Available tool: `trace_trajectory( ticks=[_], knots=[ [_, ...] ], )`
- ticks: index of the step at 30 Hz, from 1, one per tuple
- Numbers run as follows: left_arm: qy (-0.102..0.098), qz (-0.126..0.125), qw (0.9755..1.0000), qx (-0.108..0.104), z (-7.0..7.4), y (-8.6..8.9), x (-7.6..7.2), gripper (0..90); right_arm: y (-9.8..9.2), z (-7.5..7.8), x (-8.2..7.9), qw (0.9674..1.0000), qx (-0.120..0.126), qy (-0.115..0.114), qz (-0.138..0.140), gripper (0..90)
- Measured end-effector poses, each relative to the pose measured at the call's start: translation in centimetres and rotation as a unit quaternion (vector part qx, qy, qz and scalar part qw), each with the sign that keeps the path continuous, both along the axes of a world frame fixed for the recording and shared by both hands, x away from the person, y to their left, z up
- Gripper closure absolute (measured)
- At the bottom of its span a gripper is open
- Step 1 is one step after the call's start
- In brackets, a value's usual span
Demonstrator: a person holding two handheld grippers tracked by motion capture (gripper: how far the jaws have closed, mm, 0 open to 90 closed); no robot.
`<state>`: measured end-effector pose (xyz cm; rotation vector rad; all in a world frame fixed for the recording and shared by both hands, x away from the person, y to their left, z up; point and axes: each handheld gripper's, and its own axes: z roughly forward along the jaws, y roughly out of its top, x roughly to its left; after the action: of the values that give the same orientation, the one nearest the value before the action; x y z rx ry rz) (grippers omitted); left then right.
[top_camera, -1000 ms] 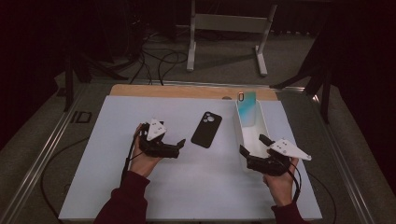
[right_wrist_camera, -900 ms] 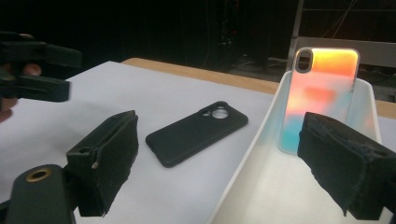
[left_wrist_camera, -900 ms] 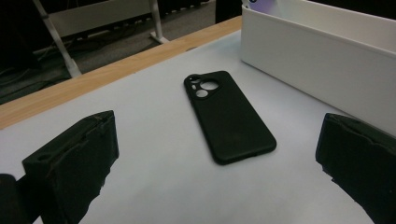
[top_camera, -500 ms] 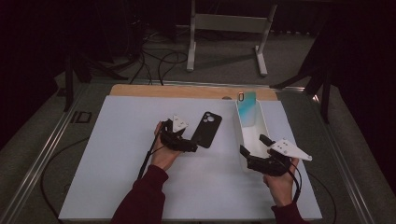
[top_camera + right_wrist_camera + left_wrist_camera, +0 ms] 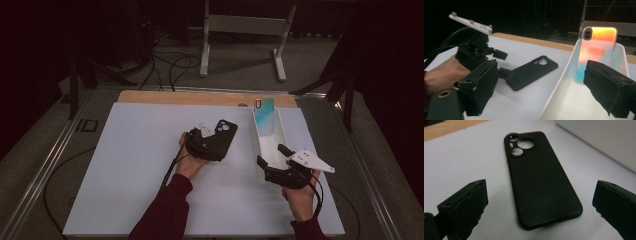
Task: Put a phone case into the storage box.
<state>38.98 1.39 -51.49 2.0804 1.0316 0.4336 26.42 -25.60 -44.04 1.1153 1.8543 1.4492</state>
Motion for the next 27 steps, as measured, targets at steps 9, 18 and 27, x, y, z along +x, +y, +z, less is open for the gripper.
trace_trajectory(
  ticks=[9, 18, 27],
  knots=[
    [0.017, 0.011, 0.9997, 0.012, -1.2, -2.1, 1.3, 0.6, -0.1, 0.0, 0.0, 1.0000, 0.001, -0.002, -0.001, 11.8],
    [0.044, 0.028, 0.9981, 0.031, -2.5, -3.0, 2.2, 3.5, -0.4, 0.1, 0.0, 1.0000, 0.004, -0.005, -0.004, 11.8],
    [0.060, 0.017, 0.9967, 0.053, -1.9, -2.4, 2.0, 12.3, -0.3, 0.1, -0.1, 1.0000, 0.004, -0.005, -0.005, 11.8]
  ],
)
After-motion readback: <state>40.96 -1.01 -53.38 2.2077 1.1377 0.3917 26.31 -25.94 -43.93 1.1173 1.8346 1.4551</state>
